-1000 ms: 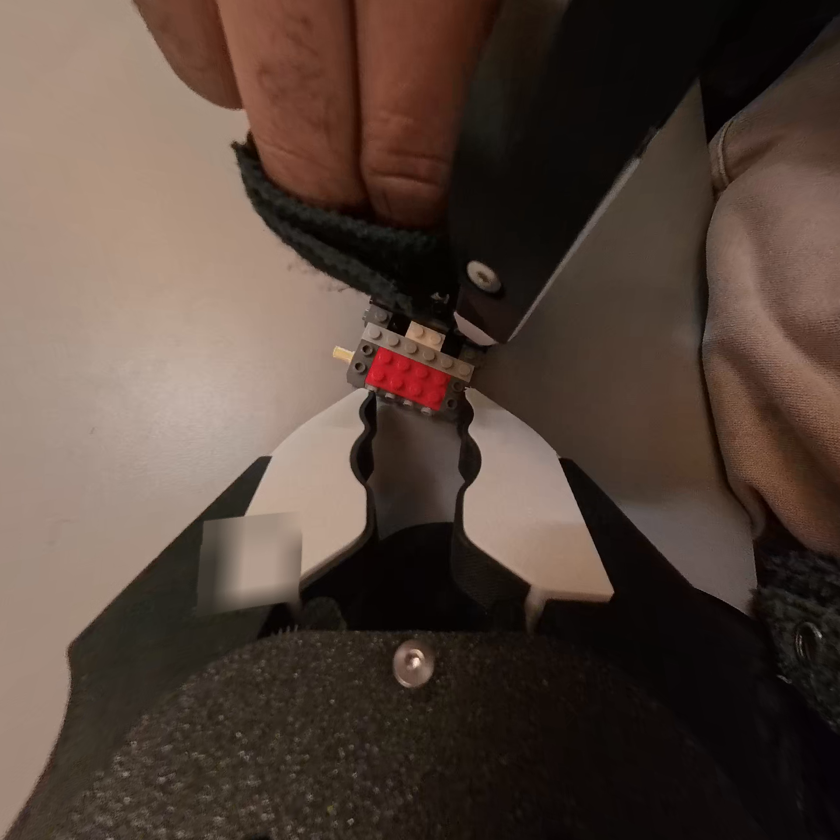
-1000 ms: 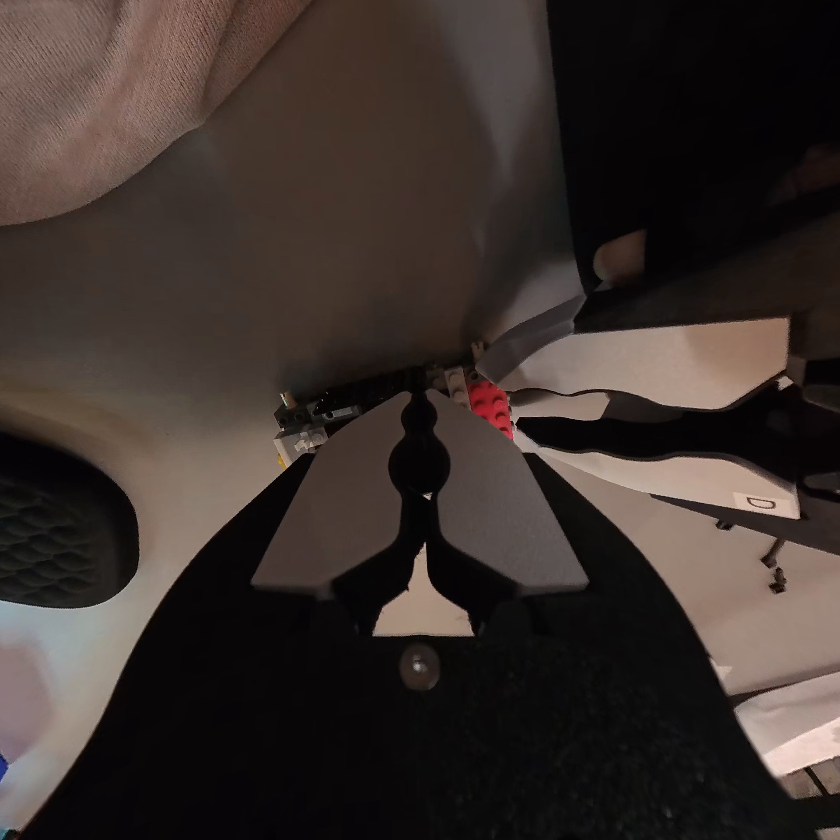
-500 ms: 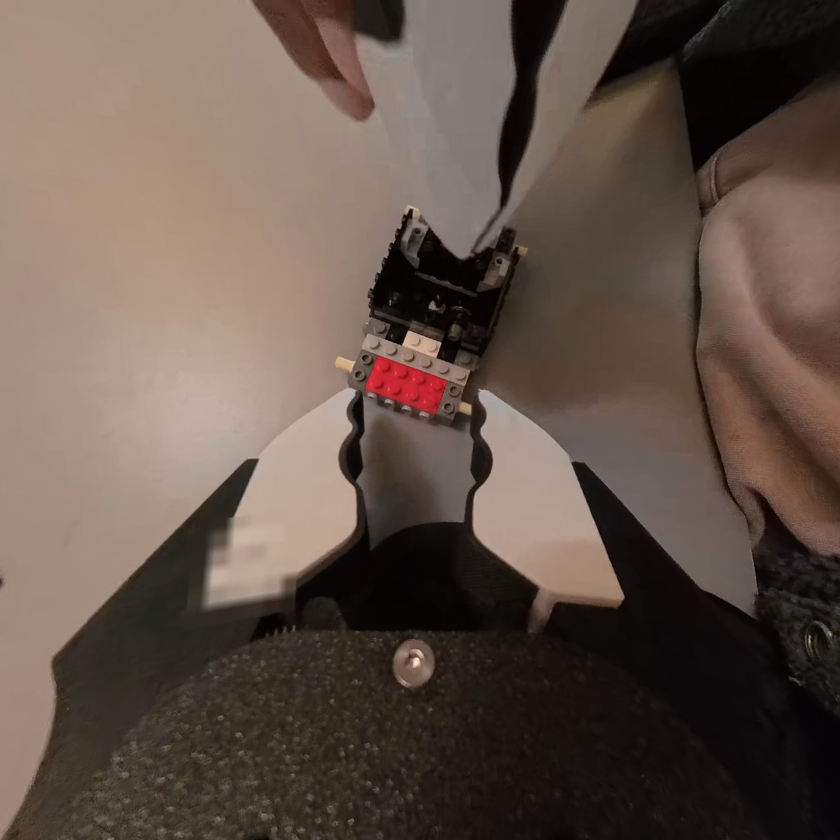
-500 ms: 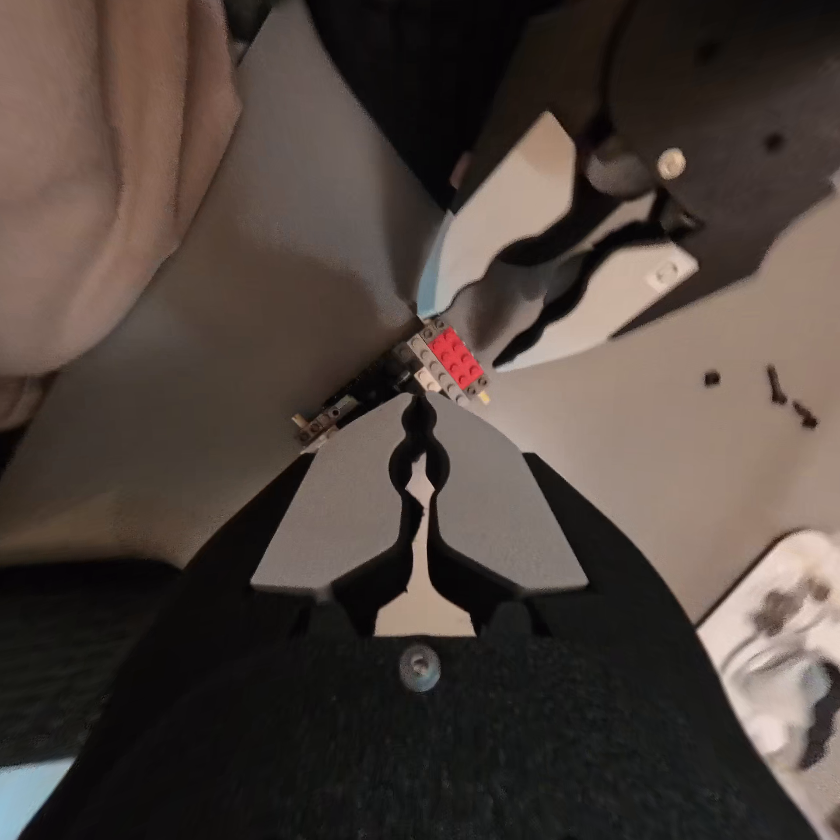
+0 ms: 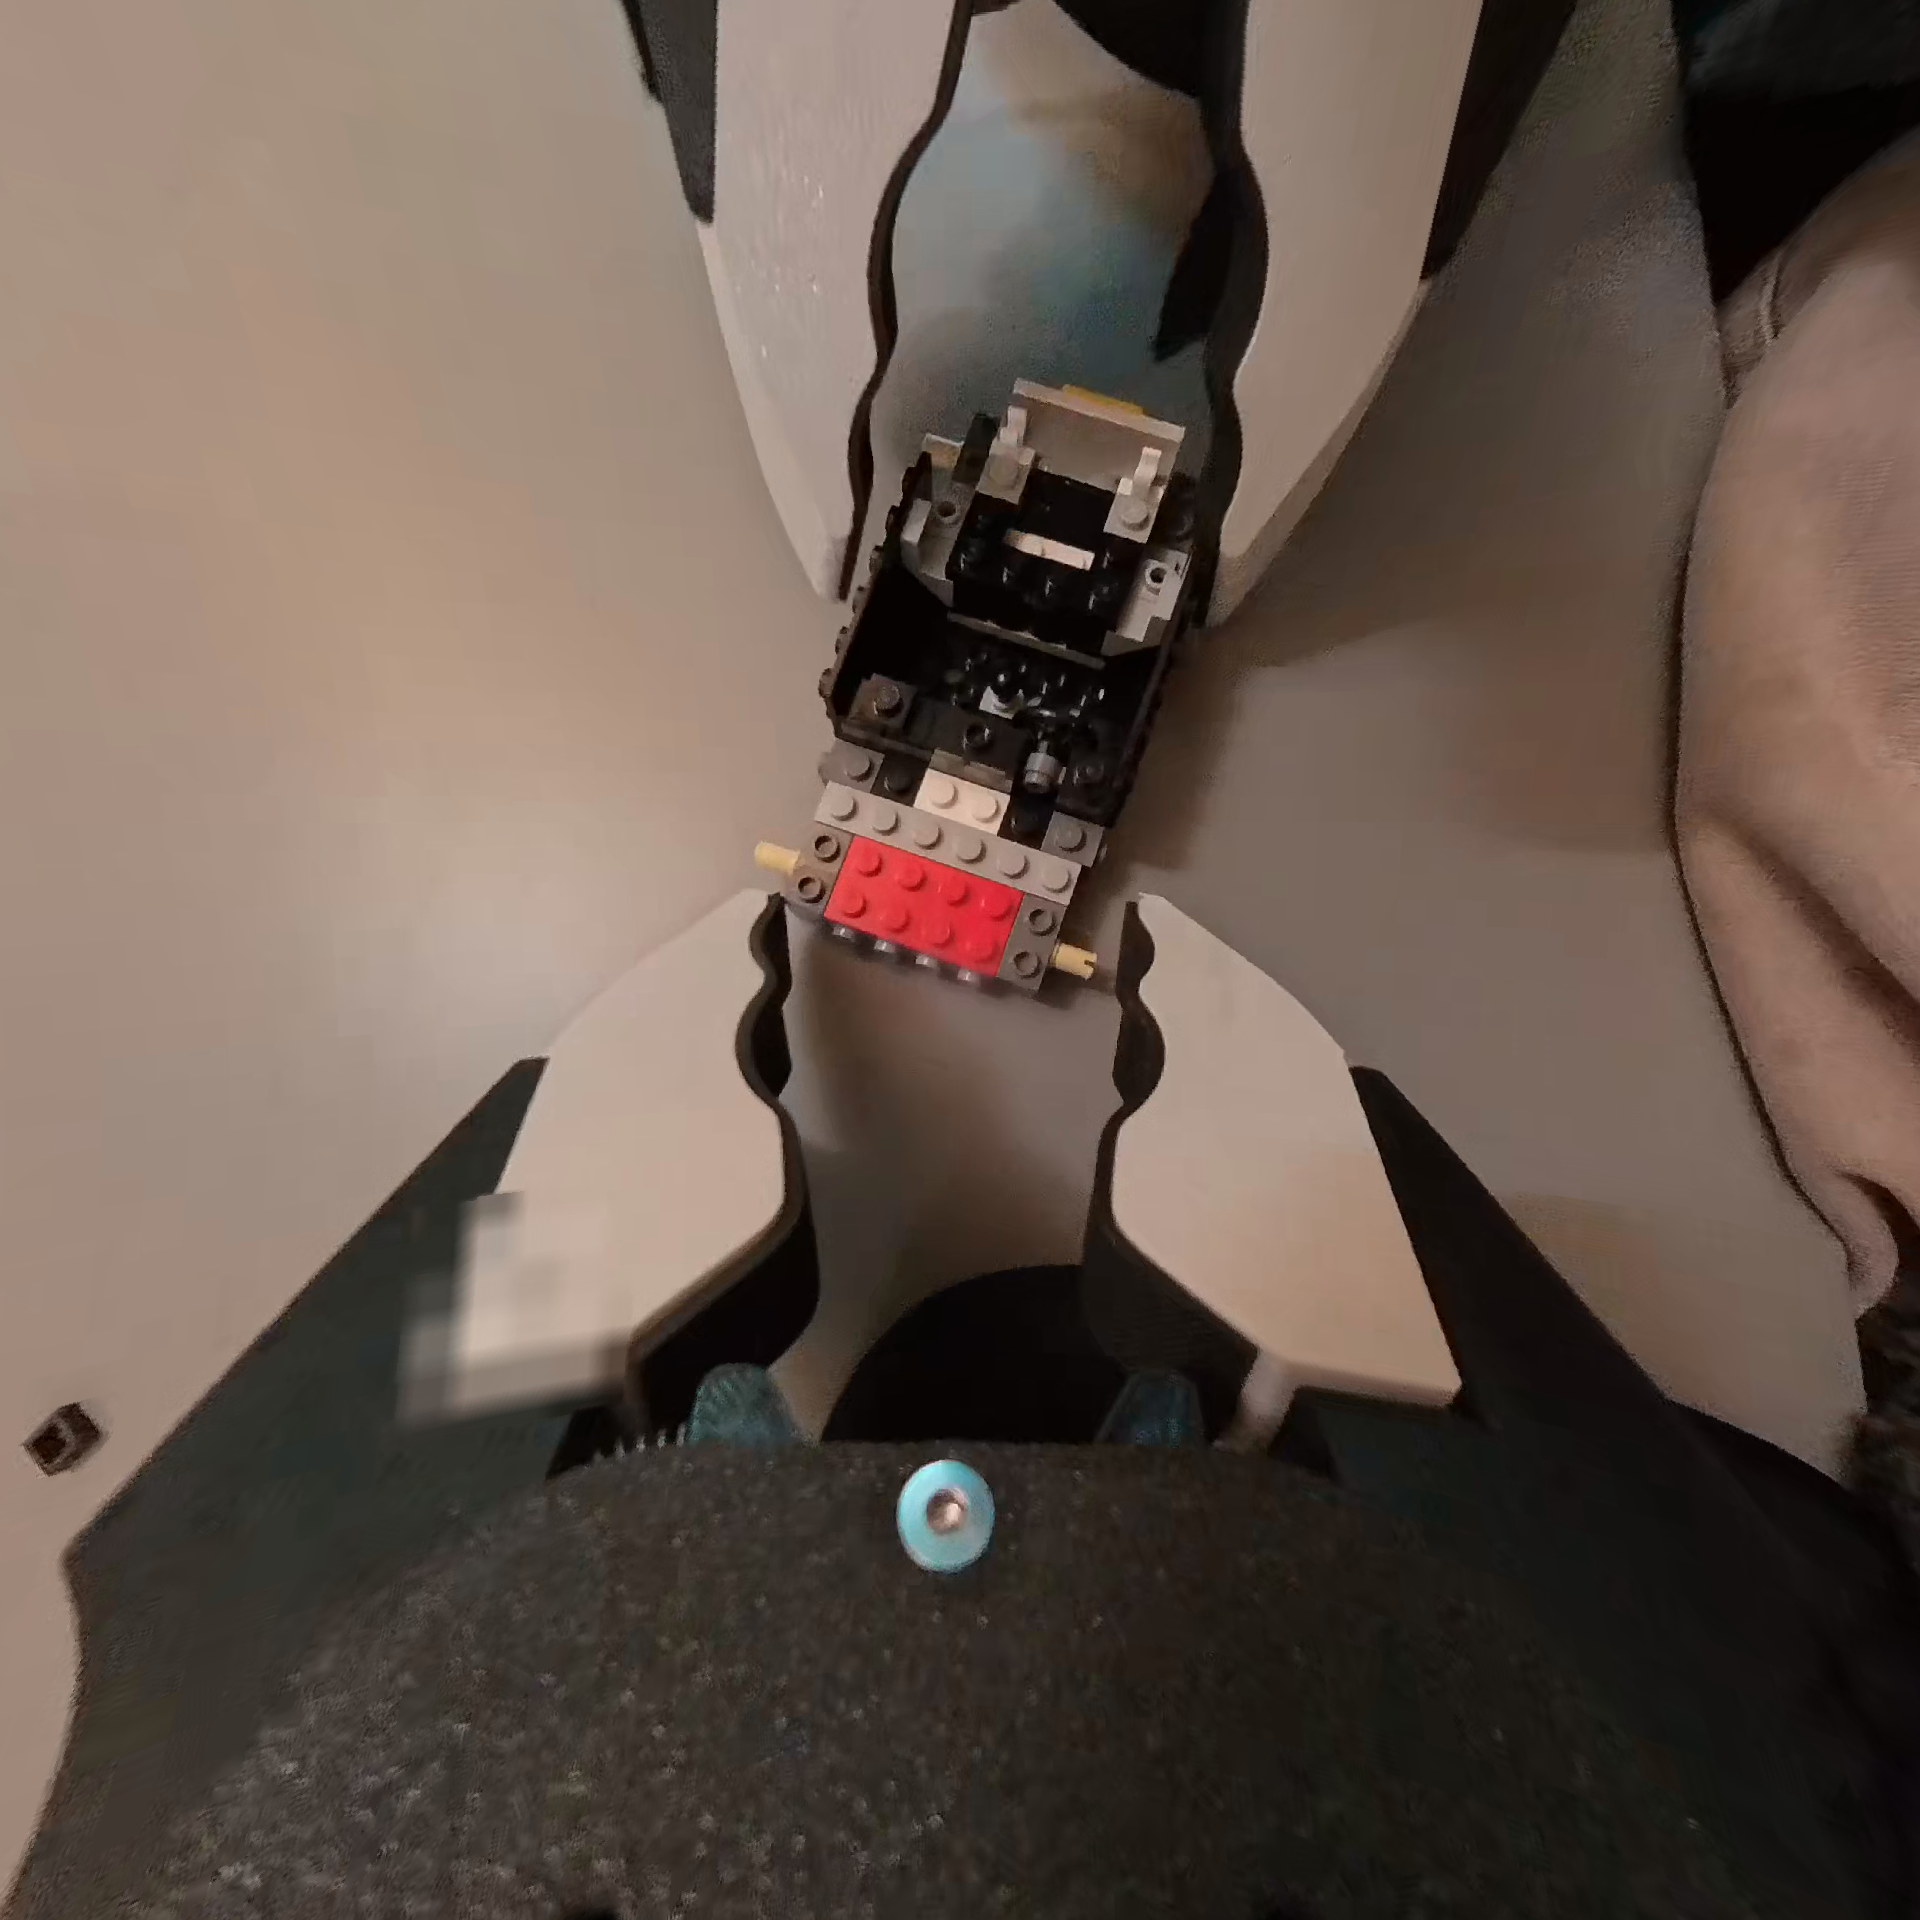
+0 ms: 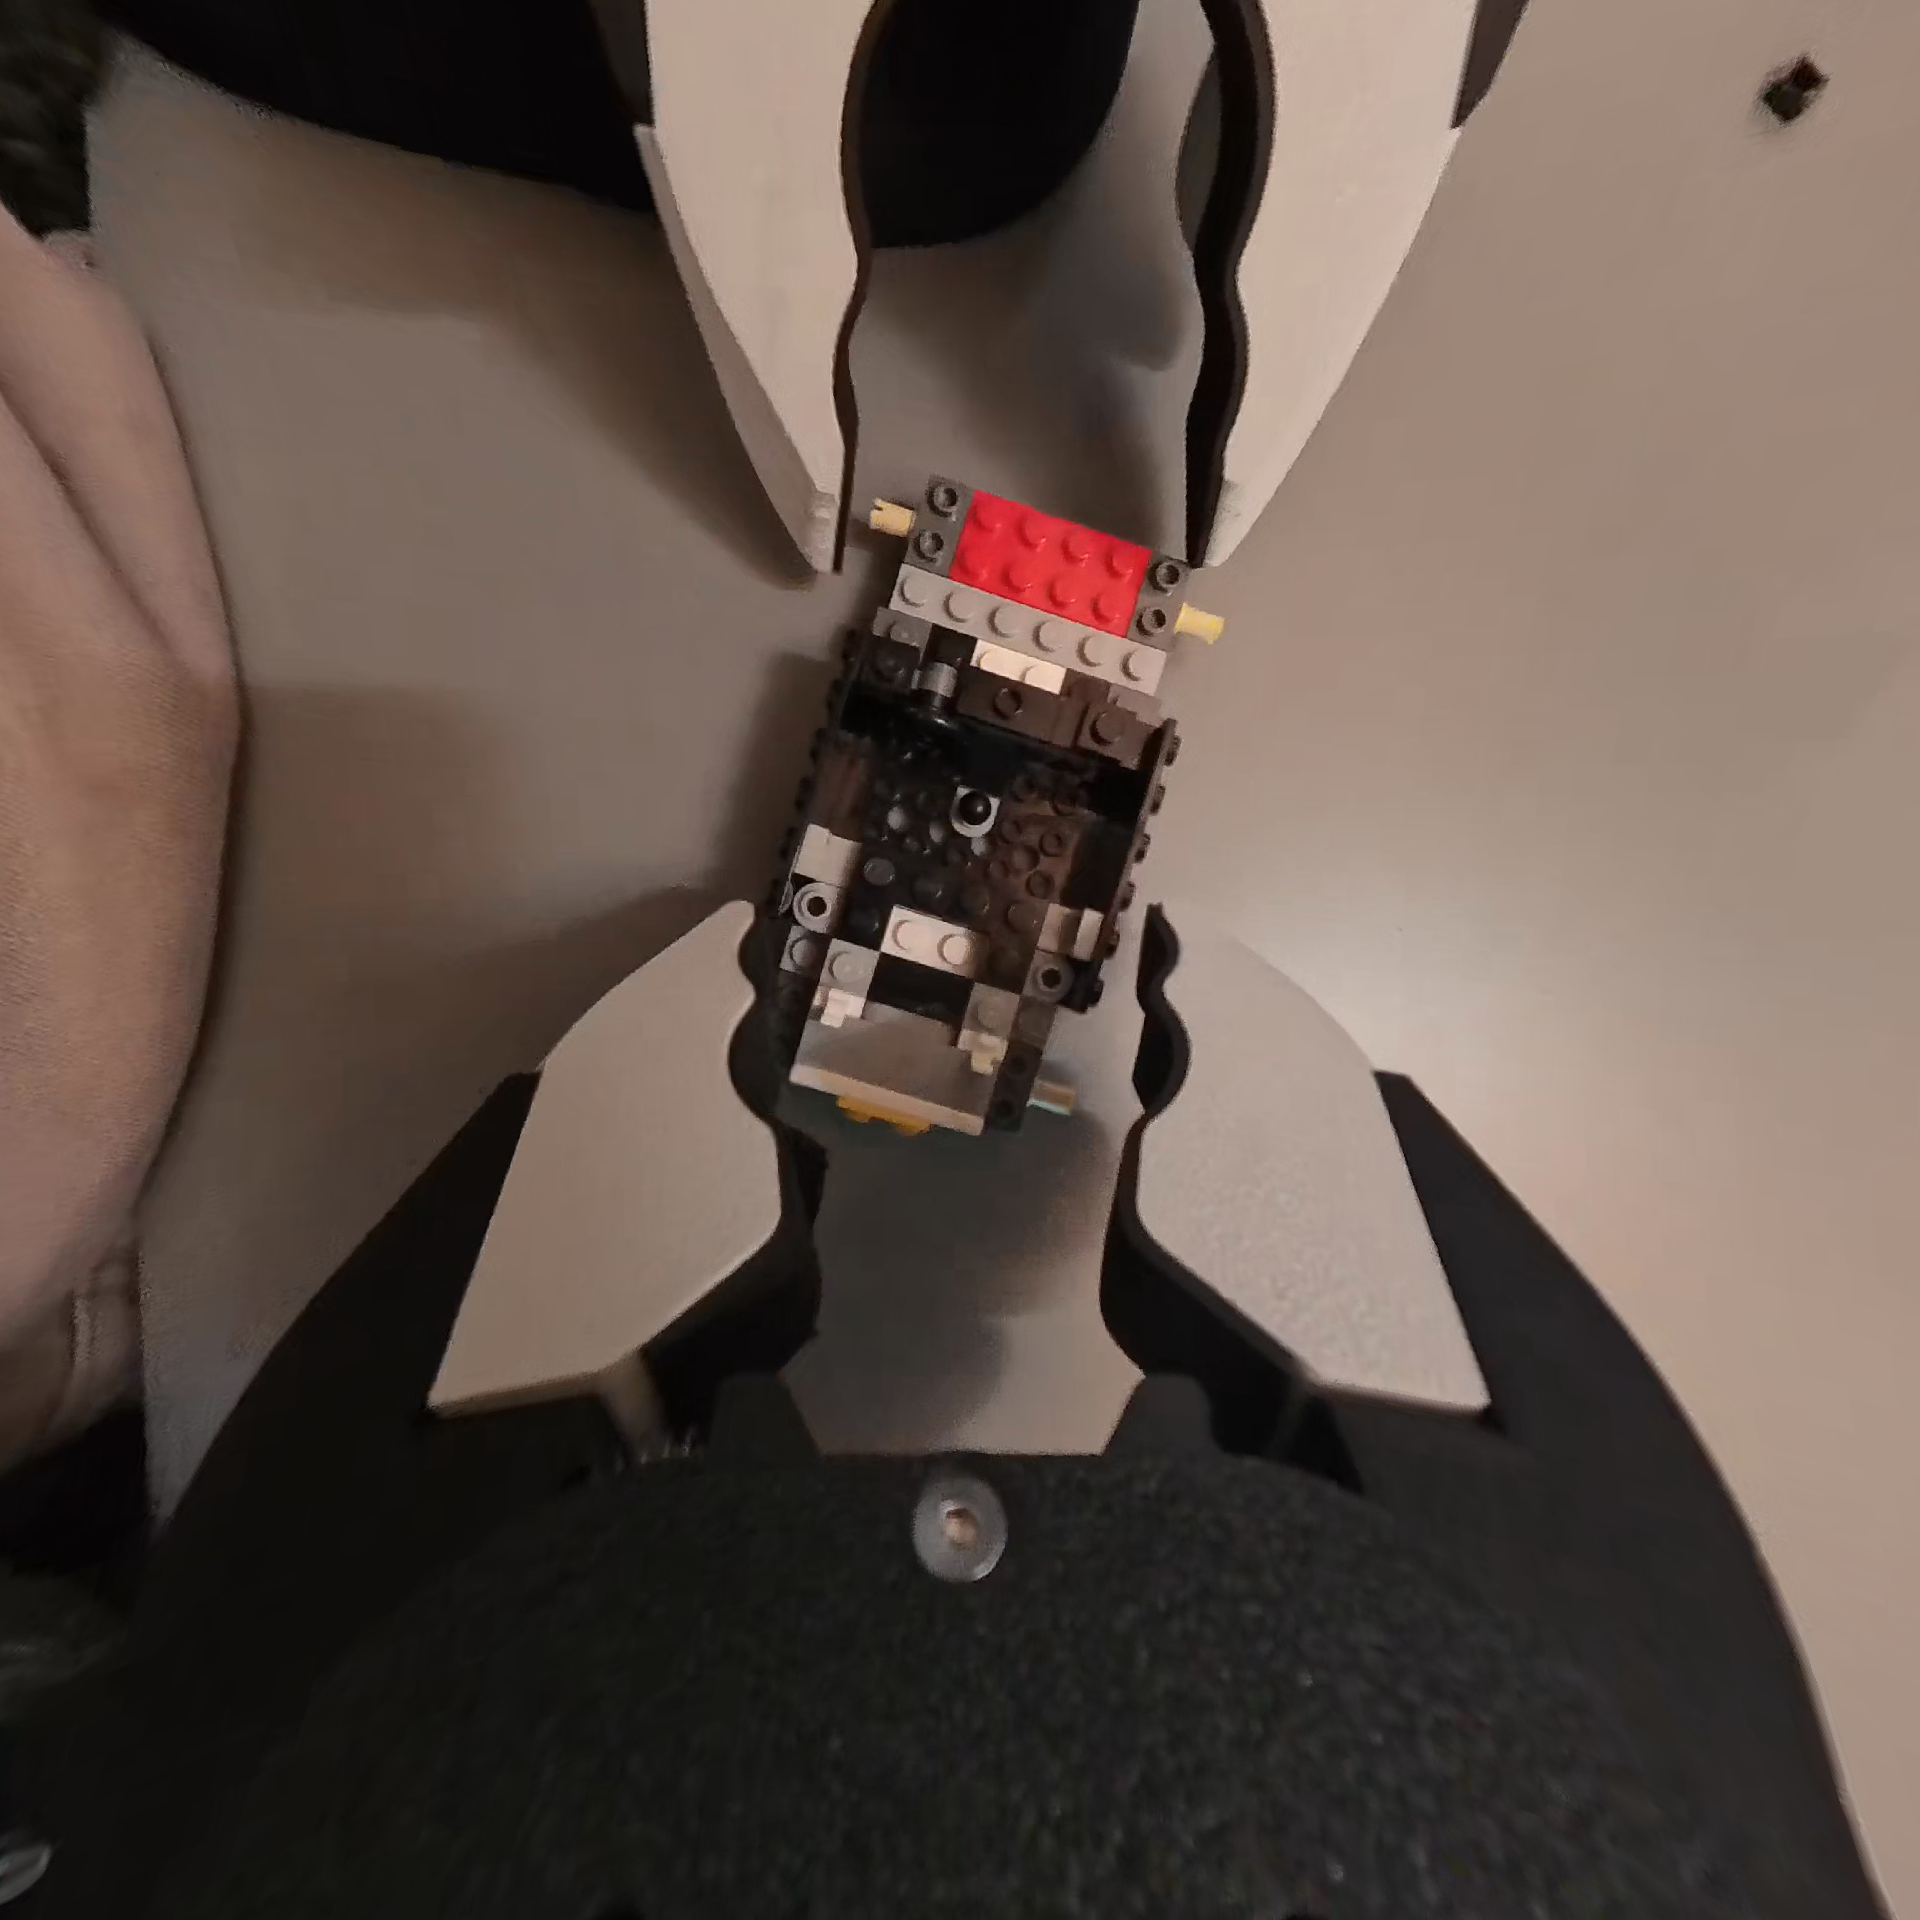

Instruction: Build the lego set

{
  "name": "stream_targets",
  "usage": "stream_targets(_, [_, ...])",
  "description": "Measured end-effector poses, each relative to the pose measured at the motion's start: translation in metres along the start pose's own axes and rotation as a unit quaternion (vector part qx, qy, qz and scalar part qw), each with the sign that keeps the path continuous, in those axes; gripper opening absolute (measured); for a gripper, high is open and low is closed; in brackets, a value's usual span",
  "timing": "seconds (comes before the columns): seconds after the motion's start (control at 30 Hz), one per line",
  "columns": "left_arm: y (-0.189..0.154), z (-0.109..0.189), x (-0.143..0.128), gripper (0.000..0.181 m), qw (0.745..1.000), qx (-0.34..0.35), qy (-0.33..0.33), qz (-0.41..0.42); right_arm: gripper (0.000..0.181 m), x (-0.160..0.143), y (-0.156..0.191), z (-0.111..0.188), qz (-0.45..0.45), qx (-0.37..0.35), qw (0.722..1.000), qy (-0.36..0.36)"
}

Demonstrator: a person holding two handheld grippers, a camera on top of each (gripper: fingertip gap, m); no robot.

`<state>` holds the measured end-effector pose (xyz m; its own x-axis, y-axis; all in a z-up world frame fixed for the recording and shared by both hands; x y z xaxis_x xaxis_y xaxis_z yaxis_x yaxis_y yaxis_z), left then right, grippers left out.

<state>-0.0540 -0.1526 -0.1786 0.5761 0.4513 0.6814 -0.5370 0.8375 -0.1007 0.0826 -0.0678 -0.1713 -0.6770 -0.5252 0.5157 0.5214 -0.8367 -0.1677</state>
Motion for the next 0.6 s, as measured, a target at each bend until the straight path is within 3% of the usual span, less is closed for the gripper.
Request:
stream_targets(0.17, [0.001,0.000,0.004,0.057,1.000,-0.010,0.007,0.010,0.064,-0.009,-0.024,0.004,0.094,0.040,0.995,0.006])
stream_targets(0.27, [0.000,0.002,0.004,0.048,0.998,-0.053,-0.002,0.031,0.066,-0.015,-0.048,0.010,0.111,0.037,0.993,0.016])
stream_targets(0.43, [0.009,0.006,0.005,0.045,0.997,-0.062,-0.019,0.047,0.059,-0.020,-0.066,0.028,0.059,-0.002,0.997,-0.040])
stream_targets(0.6, [0.018,-0.004,0.008,0.042,0.997,-0.054,-0.001,0.059,0.043,-0.022,-0.038,0.036,0.002,-0.010,0.995,-0.099])
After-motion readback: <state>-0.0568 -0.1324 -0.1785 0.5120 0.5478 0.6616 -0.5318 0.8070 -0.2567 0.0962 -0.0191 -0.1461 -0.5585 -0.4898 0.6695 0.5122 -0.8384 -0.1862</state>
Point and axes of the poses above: each gripper's, where its closed fingertips meet, z back along the fingers, x out of its top, y = z × x across the jaws, the point moved 9 cm from there along z, back along the fingers, and after that the axes turned 8 degrees about -x, right-handed, at the moved point
